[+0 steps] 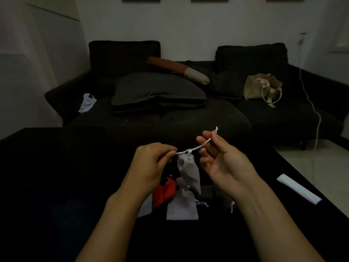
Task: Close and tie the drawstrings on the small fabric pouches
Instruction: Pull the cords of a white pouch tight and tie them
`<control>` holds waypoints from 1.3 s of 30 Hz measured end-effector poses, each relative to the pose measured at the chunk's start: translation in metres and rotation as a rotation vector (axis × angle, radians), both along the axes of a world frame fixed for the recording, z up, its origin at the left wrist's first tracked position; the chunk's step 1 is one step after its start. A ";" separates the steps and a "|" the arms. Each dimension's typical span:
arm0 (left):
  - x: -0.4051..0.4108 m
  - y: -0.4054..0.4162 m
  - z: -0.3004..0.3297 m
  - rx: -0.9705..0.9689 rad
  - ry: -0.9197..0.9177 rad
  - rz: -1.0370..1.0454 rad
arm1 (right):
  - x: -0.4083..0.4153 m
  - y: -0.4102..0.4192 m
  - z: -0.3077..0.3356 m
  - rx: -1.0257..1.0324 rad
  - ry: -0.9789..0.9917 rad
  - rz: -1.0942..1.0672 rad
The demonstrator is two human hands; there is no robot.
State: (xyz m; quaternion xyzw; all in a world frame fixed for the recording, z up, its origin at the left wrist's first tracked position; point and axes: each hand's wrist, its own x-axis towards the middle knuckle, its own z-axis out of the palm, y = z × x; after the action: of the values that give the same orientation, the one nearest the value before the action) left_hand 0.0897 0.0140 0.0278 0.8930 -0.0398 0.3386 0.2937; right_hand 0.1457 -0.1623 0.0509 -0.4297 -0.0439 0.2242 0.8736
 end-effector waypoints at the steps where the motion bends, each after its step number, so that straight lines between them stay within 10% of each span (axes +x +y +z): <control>1: 0.000 -0.001 0.000 0.030 0.036 0.004 | 0.000 -0.001 -0.001 -0.003 -0.005 -0.001; 8: -0.002 -0.025 0.000 -0.231 0.233 -0.005 | -0.001 0.006 -0.004 -0.036 -0.067 0.048; 17: 0.006 -0.023 0.006 -0.667 0.012 0.063 | 0.008 0.004 -0.002 -0.082 -0.244 -0.153; 24: 0.005 -0.006 0.001 -0.795 0.162 -0.049 | 0.003 0.001 -0.011 -0.611 -0.705 -0.057; 32: -0.005 -0.012 -0.002 -0.602 0.287 -0.060 | -0.003 0.002 -0.017 -1.335 -1.054 -0.028; 39: -0.006 -0.012 -0.001 -0.401 0.304 -0.060 | 0.001 0.007 -0.018 -0.951 -0.768 0.139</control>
State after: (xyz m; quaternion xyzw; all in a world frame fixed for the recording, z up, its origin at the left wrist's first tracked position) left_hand 0.0839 0.0024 0.0266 0.8561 0.0465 0.1927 0.4772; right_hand 0.1468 -0.1556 0.0327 -0.8186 -0.2784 0.1048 0.4914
